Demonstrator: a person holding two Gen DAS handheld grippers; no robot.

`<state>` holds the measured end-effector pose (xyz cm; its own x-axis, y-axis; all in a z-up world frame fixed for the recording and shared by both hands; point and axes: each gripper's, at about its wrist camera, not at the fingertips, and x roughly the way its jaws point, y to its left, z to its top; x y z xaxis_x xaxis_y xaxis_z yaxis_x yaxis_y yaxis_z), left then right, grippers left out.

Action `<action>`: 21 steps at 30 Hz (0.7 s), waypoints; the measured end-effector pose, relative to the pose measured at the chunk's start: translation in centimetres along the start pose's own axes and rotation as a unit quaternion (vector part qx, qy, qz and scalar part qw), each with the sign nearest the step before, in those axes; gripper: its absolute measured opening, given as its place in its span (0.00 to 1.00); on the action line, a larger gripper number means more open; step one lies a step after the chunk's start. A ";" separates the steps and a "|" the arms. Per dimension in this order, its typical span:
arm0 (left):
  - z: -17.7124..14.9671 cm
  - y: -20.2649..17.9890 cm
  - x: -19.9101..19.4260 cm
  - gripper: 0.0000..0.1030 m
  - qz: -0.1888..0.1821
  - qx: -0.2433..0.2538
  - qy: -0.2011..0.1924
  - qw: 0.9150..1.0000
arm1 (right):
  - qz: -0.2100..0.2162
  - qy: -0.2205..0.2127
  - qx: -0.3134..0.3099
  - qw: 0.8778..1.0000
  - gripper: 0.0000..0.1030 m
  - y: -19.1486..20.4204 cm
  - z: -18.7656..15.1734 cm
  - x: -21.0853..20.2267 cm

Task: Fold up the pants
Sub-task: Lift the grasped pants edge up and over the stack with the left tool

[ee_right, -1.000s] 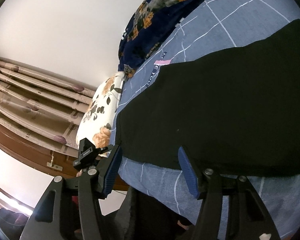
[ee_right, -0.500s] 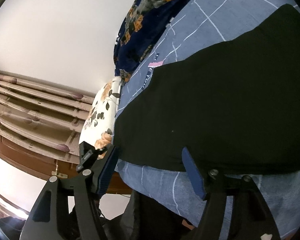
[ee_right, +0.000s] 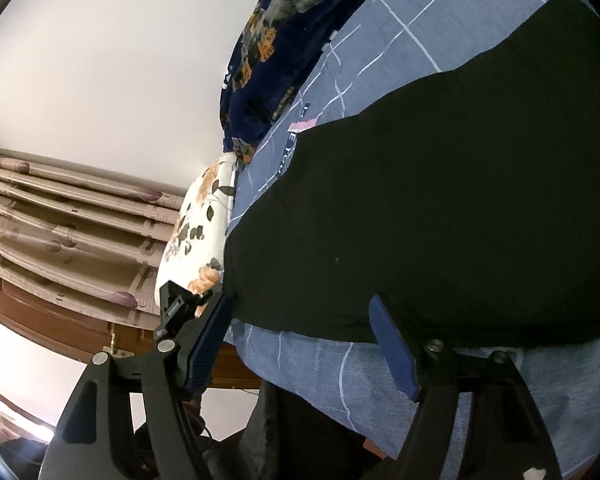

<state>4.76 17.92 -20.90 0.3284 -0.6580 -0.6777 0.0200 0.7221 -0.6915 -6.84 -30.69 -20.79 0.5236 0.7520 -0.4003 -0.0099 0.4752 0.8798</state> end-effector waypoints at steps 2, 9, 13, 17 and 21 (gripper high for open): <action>-0.1 -0.5 -0.1 0.76 -0.004 0.023 -0.008 1.000 | -0.001 0.000 -0.003 1.000 0.68 0.1 -0.1 0.0; -0.3 0.8 0.3 0.78 -0.005 0.010 -0.021 1.000 | -0.002 0.001 0.007 1.000 0.69 -0.4 0.0 0.0; -0.3 -0.3 1.0 0.57 0.057 0.038 -0.029 0.997 | -0.004 0.007 0.006 1.000 0.69 -0.4 0.1 0.2; 0.0 0.1 1.0 0.57 0.052 0.027 -0.027 0.998 | -0.006 0.008 0.001 1.000 0.69 -0.2 0.2 0.3; 0.2 0.1 1.3 0.72 0.038 0.020 -0.028 0.999 | -0.006 0.008 0.005 1.000 0.69 -0.2 0.3 0.3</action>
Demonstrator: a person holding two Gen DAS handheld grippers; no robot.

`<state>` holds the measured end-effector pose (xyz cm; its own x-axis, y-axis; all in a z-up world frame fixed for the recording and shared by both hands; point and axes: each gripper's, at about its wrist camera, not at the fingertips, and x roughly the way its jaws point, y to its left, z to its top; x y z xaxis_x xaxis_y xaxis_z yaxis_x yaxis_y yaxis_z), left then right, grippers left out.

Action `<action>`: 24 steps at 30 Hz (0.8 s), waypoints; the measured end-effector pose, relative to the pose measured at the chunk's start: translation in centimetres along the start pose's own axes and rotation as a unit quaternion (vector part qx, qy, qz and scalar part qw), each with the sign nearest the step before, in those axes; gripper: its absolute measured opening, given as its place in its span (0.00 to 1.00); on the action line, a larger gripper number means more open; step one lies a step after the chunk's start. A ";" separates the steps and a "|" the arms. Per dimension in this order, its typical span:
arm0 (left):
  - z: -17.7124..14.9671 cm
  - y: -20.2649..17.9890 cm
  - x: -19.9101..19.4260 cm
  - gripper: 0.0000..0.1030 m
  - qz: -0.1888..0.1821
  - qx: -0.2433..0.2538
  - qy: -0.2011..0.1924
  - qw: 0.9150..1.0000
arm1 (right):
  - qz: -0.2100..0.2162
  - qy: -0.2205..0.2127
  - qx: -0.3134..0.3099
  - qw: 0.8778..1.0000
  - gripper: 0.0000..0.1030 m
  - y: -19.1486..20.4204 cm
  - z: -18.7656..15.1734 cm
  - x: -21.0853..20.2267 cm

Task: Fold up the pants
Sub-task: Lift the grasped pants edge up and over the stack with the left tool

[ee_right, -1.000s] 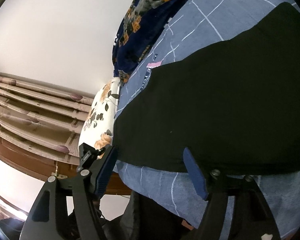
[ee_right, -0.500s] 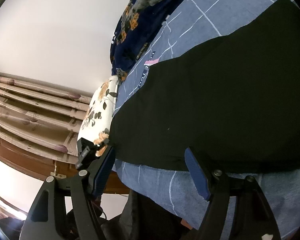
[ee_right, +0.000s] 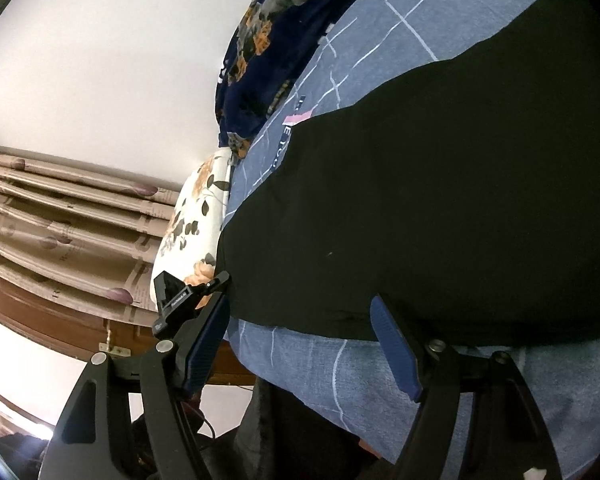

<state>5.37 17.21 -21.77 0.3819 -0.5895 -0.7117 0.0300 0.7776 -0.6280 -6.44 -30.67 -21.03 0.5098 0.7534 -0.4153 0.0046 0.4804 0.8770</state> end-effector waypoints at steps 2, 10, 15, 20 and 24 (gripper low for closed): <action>0.1 -0.1 0.1 0.78 -0.008 -0.005 0.000 1.000 | -0.001 0.000 0.001 1.000 0.69 0.0 0.0 0.0; 0.5 -0.7 0.4 0.62 0.026 -0.006 0.002 1.000 | -0.005 -0.011 0.003 1.000 0.69 -0.4 0.2 -0.4; 0.6 0.4 0.1 0.35 0.041 -0.024 0.001 0.999 | -0.023 -0.030 0.010 0.999 0.69 -1.1 0.3 -1.1; 0.2 -1.7 -0.5 0.26 0.074 0.015 -0.021 0.997 | -0.034 -0.047 0.014 0.998 0.69 -1.7 0.6 -1.9; 0.2 -2.8 -2.2 0.25 0.050 0.020 -0.042 0.998 | -0.033 -0.056 0.025 0.998 0.69 -2.4 0.9 -2.3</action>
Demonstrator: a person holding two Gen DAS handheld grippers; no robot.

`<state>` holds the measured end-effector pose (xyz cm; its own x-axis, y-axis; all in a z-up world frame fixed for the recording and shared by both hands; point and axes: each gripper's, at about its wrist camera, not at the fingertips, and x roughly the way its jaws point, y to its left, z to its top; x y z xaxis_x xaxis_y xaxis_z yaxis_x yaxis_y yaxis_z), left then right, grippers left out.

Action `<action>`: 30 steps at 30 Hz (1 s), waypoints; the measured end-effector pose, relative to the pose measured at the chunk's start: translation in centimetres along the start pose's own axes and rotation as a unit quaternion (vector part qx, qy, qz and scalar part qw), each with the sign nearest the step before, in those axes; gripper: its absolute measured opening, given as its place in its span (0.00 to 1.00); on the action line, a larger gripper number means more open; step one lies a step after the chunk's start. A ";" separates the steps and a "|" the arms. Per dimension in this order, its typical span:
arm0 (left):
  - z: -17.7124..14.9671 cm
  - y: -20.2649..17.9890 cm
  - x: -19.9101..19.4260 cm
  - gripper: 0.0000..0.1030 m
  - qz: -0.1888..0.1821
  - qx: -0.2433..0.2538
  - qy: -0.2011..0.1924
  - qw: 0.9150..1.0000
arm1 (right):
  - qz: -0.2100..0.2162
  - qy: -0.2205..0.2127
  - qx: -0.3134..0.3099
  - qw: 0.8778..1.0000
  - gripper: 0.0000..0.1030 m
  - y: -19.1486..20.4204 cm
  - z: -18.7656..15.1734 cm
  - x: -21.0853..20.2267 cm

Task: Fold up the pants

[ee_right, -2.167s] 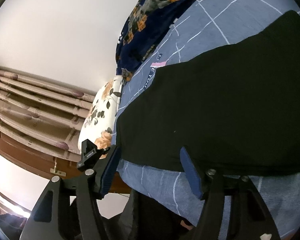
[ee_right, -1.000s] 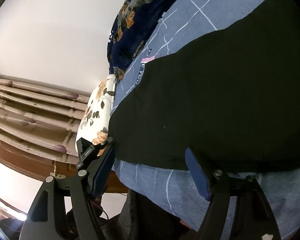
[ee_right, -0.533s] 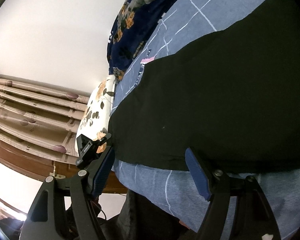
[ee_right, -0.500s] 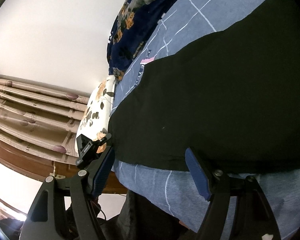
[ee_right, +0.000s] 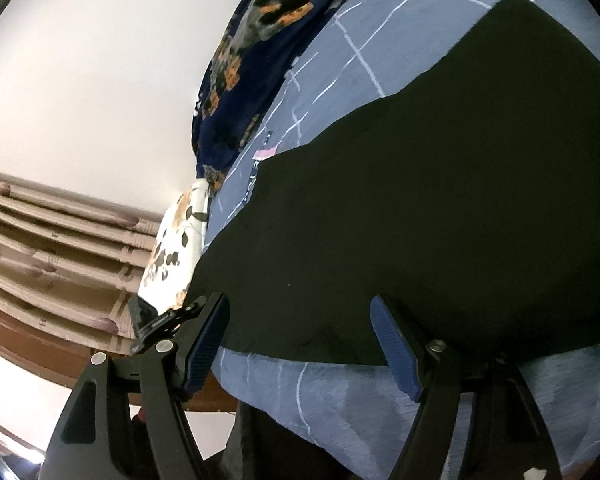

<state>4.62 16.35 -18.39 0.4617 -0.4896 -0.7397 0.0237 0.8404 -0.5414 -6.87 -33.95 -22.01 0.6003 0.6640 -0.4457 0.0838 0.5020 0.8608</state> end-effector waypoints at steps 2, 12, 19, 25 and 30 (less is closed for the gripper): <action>0.0 -0.6 -0.4 0.25 -0.002 0.007 -0.004 1.000 | 0.003 -0.003 0.005 1.000 0.69 -0.3 0.1 -0.1; -0.2 -4.0 -2.8 0.25 -0.022 0.032 -0.034 0.999 | 0.011 -0.008 0.019 1.000 0.68 -0.8 -0.1 -0.4; -0.6 -5.3 -3.5 0.25 -0.032 0.038 -0.054 0.997 | 0.013 -0.009 0.021 1.000 0.69 -1.0 -0.2 -0.5; -0.8 -5.9 -3.9 0.24 -0.045 0.033 -0.062 0.997 | 0.011 -0.011 0.020 1.000 0.68 -1.2 -0.2 -0.4; -0.9 -6.7 -4.3 0.24 -0.057 0.038 -0.068 0.995 | 0.013 -0.012 0.023 1.000 0.68 -1.4 -0.1 -0.4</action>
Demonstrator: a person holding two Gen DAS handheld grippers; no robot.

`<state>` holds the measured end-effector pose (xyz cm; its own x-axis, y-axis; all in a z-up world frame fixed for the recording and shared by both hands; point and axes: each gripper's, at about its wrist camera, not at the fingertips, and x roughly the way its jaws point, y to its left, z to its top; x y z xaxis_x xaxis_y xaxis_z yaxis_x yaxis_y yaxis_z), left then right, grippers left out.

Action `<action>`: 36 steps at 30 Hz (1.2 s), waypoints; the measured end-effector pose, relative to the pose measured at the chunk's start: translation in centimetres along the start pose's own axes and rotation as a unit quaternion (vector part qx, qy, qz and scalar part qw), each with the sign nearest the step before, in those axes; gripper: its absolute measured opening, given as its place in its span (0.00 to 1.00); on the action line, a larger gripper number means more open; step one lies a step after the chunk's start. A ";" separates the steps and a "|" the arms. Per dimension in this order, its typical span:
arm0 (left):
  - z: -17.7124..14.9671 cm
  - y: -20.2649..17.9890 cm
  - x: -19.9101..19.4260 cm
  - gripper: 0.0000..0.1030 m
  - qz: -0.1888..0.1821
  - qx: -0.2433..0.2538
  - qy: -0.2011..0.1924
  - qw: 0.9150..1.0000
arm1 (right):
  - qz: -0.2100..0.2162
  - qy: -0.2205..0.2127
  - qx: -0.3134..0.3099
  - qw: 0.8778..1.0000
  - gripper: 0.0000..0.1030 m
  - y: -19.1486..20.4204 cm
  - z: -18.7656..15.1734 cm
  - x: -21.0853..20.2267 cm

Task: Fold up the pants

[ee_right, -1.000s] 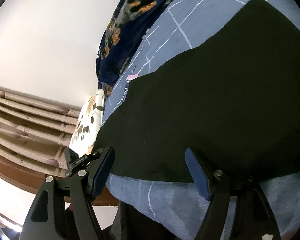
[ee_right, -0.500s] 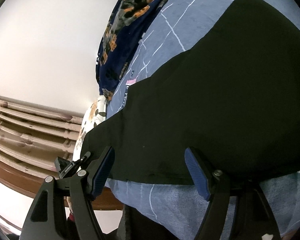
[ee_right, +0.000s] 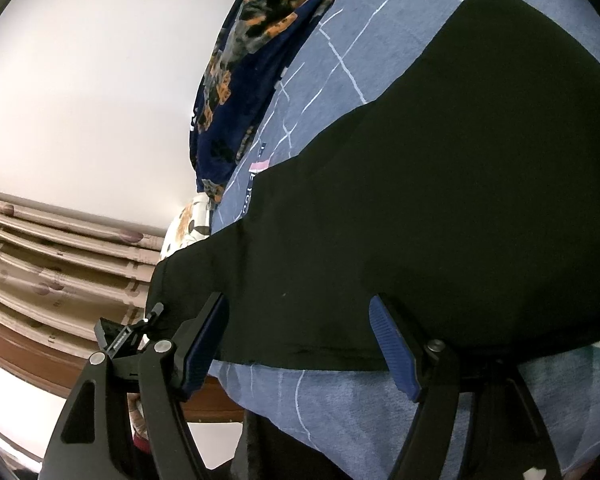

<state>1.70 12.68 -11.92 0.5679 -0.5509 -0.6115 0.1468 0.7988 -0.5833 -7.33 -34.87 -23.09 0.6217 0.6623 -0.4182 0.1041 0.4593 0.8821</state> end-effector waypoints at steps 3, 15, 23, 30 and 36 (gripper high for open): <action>-0.1 -0.5 -0.1 0.24 -0.005 0.004 -0.002 1.000 | 0.002 -0.002 0.002 1.000 0.69 -0.1 0.0 0.0; -0.2 -1.7 -0.4 0.24 -0.019 0.006 -0.006 1.000 | 0.008 -0.005 0.010 1.000 0.69 -0.5 0.0 -0.1; -0.3 -2.1 -0.6 0.24 -0.024 0.008 -0.006 1.000 | 0.009 -0.005 0.010 1.000 0.70 -0.5 0.0 0.0; -0.3 -2.1 -0.6 0.24 -0.025 0.010 -0.006 1.000 | 0.008 -0.005 0.010 1.000 0.71 -0.5 0.0 0.1; -0.5 -2.8 -0.5 0.24 -0.028 0.014 -0.006 0.999 | 0.009 -0.005 0.010 1.000 0.71 -0.6 0.0 0.2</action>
<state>0.62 10.61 -10.24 0.5676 -0.5928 -0.5713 0.2017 0.7730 -0.6015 -7.28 -35.03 -23.73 0.6320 0.6637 -0.4001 0.1088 0.4353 0.8937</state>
